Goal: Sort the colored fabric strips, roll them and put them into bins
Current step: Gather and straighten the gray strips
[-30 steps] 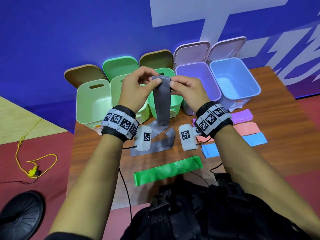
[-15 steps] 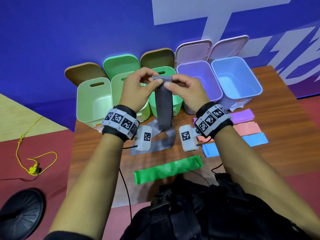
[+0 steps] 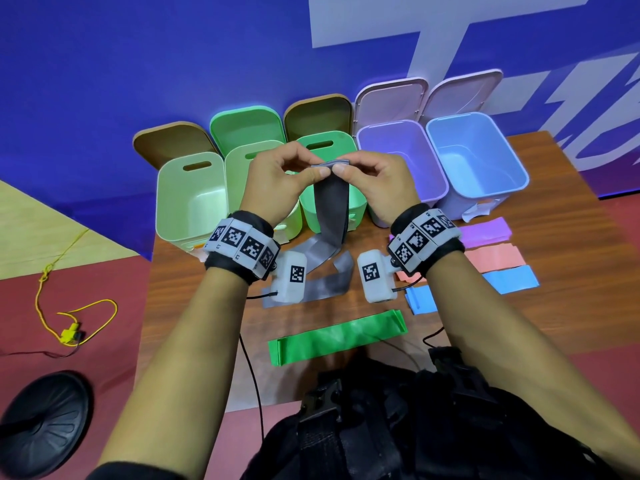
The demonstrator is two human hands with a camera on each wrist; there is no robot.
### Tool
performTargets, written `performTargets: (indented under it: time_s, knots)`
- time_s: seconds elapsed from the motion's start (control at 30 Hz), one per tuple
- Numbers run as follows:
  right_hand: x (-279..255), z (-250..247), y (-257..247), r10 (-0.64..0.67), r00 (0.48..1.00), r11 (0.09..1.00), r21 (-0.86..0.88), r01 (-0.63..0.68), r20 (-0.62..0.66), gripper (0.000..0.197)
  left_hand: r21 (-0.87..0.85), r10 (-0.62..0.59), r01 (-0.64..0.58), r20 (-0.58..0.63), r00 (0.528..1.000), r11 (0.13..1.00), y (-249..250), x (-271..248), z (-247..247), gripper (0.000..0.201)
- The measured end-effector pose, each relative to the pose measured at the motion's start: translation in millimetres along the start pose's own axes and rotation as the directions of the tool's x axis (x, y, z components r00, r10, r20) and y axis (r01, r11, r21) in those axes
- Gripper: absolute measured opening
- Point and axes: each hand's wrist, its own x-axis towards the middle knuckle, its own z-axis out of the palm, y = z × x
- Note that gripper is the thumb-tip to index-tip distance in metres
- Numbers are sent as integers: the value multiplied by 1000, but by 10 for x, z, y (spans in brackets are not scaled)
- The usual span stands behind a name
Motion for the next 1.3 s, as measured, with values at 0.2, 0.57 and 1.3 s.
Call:
performTargets:
  time_s: [0.2,0.57,1.3]
  knots:
    - [-27,-4,36,-1,999,1000,-25,1,36,12,-25,16,-15,49,999,1000,-33,-11,14,8]
    - [-63,-10,68,20,998,997,66,-24,56,9,-91,-10,14,44,999,996,-58,3,38,10]
    - [-27,-335,283,197,976,980,20,-196,-95,21,-248,-513,586,303,803,771,-821,102,573,29]
